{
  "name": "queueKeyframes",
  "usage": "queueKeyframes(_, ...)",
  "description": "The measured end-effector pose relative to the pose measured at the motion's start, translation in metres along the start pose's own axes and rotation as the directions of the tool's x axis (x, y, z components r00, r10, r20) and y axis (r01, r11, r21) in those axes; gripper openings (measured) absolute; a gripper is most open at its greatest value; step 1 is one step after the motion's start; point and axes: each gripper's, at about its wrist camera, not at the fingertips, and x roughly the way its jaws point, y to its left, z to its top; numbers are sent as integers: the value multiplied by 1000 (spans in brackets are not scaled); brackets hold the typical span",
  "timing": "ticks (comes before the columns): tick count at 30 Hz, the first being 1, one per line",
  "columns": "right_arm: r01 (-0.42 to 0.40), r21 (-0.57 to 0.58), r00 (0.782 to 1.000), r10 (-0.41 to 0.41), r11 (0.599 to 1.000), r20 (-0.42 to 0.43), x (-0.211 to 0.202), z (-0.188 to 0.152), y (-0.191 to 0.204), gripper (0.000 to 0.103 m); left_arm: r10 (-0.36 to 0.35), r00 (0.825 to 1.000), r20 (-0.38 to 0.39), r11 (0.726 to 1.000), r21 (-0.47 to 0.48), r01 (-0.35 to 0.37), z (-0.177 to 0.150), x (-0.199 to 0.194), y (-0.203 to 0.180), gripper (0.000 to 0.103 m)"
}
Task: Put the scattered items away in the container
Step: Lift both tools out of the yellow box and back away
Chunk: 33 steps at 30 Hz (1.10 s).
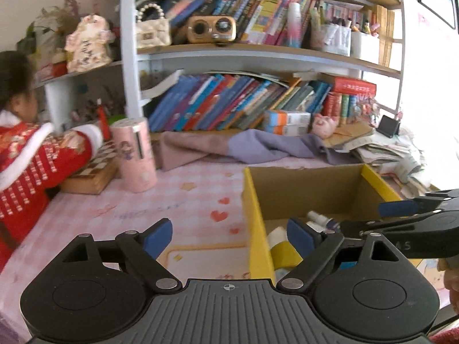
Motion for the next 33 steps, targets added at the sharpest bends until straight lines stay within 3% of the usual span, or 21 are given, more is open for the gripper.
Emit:
queueKeyframes(4,15,16,1000,-15,1000,14,-13,-11,18,72,34,999,3,999,12,-34,-12,-18,10,95)
queueKeyframes(17,78,63,997,-78,995,-8,-59,-66,67,82,27,996,-87,999,31,-24,-64,-68,33,97)
queueKeyframes(33,99,99,994,-94,990,-51,-94,-114,102,84,-2,991,-133,999,38,7,-96,-100,47,102)
